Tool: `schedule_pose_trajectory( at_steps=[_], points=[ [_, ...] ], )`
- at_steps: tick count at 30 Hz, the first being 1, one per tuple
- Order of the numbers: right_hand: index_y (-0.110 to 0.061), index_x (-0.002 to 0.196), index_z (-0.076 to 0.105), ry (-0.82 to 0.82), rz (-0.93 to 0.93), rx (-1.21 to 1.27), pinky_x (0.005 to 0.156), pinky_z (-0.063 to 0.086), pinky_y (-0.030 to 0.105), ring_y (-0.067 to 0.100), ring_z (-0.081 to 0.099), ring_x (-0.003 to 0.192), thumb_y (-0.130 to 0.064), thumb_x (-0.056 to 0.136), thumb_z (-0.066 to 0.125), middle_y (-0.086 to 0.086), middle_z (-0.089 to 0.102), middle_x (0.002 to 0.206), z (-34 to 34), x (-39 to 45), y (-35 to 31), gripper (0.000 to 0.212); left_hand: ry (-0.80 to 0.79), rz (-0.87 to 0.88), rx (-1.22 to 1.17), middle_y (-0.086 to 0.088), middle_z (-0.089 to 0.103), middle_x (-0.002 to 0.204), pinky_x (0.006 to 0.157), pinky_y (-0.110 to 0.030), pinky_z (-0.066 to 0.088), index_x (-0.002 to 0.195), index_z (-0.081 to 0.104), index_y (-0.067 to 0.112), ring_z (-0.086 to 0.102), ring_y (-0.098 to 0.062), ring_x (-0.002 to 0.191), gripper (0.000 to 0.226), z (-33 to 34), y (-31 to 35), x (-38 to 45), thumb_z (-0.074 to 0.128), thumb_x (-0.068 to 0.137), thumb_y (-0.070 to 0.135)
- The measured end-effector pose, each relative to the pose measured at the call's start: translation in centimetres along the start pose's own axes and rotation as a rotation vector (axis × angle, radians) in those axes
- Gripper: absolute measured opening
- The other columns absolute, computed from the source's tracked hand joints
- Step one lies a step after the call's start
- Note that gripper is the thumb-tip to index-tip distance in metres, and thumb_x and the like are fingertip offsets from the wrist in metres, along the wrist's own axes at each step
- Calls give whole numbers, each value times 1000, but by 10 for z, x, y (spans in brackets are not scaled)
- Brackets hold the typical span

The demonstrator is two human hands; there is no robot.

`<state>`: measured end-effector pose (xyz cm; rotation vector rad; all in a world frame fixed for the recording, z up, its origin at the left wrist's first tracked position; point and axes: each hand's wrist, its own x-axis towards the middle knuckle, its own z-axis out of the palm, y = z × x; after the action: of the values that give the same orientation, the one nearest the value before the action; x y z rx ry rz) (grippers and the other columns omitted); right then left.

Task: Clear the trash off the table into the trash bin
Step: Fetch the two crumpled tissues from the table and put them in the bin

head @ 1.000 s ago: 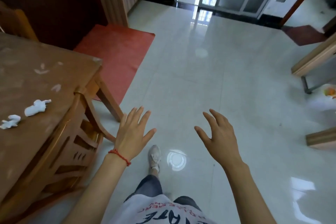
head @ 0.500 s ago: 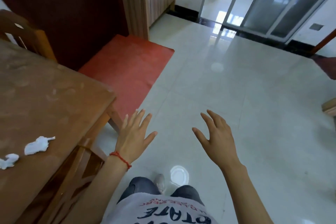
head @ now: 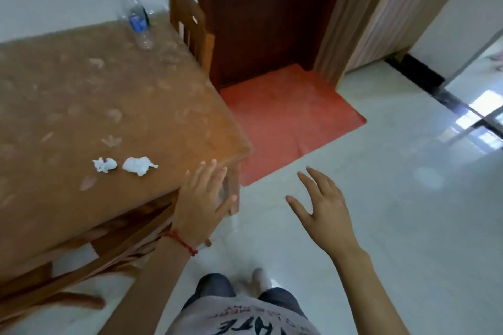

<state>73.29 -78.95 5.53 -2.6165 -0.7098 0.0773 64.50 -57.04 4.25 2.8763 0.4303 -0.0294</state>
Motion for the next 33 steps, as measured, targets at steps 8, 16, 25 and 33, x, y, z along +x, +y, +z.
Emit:
schedule_pose_trajectory(
  at_steps=[8,16,25,33],
  points=[
    [-17,129,48,-184,-325,49,102,33,37,27,45,125,-53,85,40,6,48,139,15,56,-20,58,129,-316,-19,-19,54,131,99,-54,38,124,51,8,50,-39,122,68,-12,-18,-26,17,92,58],
    [-19,134,44,-286,-540,107,105,35,44,25,40,131,-57,83,34,5,42,144,36,91,-64,65,191,-532,-24,-20,54,131,96,-55,40,125,49,8,50,-40,121,70,-19,-47,-52,14,91,60],
    [-21,136,41,-339,-562,88,110,26,38,20,33,135,-63,81,27,2,37,147,82,129,-124,72,310,-608,-223,-14,41,144,106,-51,36,133,45,10,35,-32,134,77,-26,-125,-38,28,82,65],
    [-25,138,37,-407,-477,57,111,25,37,16,30,136,-65,83,28,-3,32,149,122,161,-189,68,276,-685,-437,-4,24,152,113,-32,14,140,35,17,15,-21,142,63,-38,-208,-8,52,87,46]
  ],
)
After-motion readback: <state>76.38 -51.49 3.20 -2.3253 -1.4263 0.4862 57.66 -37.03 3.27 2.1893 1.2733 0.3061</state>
